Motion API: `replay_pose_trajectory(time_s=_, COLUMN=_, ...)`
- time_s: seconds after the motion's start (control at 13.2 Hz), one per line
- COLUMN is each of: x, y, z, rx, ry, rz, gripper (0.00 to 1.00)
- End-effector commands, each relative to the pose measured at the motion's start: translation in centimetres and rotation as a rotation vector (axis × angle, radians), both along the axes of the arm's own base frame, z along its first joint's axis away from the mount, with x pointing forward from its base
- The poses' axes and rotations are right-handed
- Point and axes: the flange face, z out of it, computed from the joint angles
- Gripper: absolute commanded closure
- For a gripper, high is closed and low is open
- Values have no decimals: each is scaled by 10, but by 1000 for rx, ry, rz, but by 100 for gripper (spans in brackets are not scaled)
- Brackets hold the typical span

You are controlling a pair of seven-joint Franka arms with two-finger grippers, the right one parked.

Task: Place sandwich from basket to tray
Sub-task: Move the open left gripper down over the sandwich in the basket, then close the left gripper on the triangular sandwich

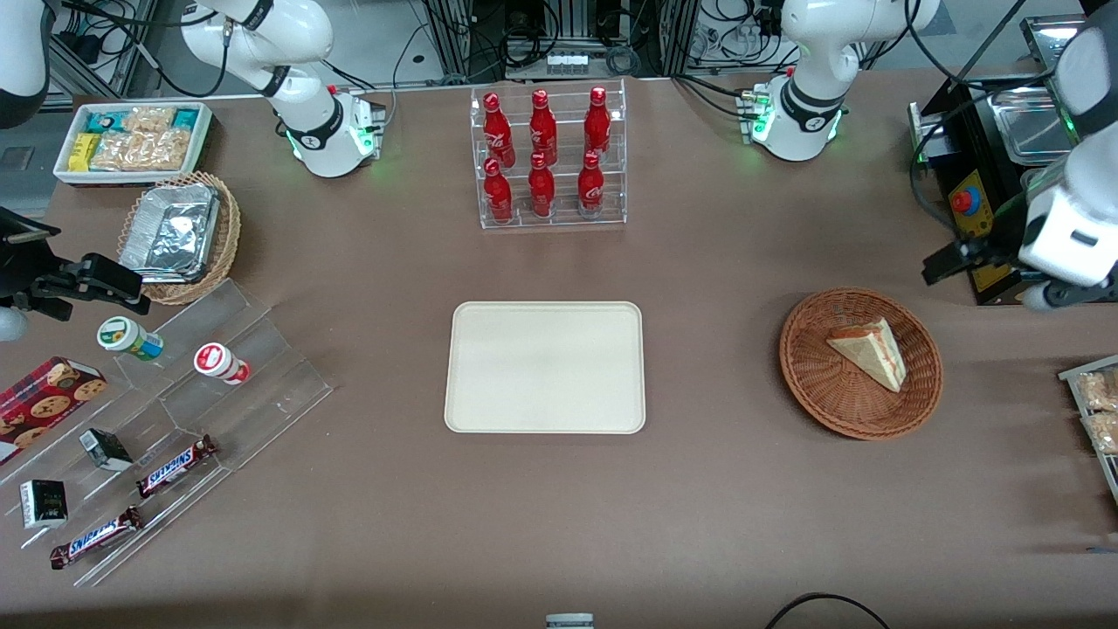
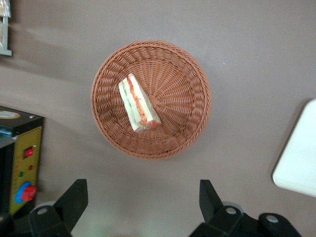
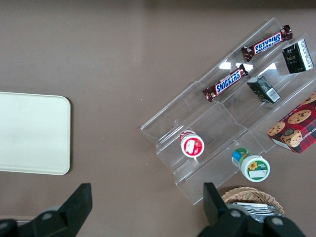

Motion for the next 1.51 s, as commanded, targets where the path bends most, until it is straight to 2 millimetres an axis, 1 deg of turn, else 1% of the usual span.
replay_pose_trajectory(time_s=0.0, x=1, y=3, z=-52, rx=-5, ry=-8, rz=88, gripper=0)
replay_pose_trajectory(time_s=0.08, x=4, y=7, z=-71, rx=-4, ry=-2, rz=123, gripper=0)
replay_pose_trajectory(time_s=0.15, x=4, y=17, z=-91, rx=-4, ry=-7, rz=156, gripper=0)
replay_pose_trajectory(time_s=0.3, x=-7, y=19, z=-130, rx=-5, ry=-44, rz=191, gripper=0)
replay_pose_trajectory(time_s=0.38, x=-13, y=22, z=-149, rx=-2, ry=-47, rz=245, gripper=0)
replay_pose_trajectory(time_s=0.53, x=-16, y=23, z=-179, rx=7, ry=-50, rz=373, gripper=0)
replay_pose_trajectory(time_s=0.6, x=-16, y=24, z=-191, rx=12, ry=-35, rz=412, gripper=0)
replay_pose_trajectory(time_s=0.75, x=-16, y=26, z=-210, rx=18, ry=-2, rz=436, gripper=0)
replay_pose_trajectory(time_s=0.91, x=-15, y=43, z=-225, rx=18, ry=3, rz=467, gripper=0)
replay_pose_trajectory(time_s=1.06, x=-10, y=46, z=-246, rx=13, ry=-4, rz=485, gripper=0)
replay_pose_trajectory(time_s=1.28, x=-8, y=46, z=-283, rx=12, ry=9, rz=518, gripper=0)
replay_pose_trajectory(time_s=1.43, x=-8, y=46, z=-300, rx=14, ry=23, rz=518, gripper=1)
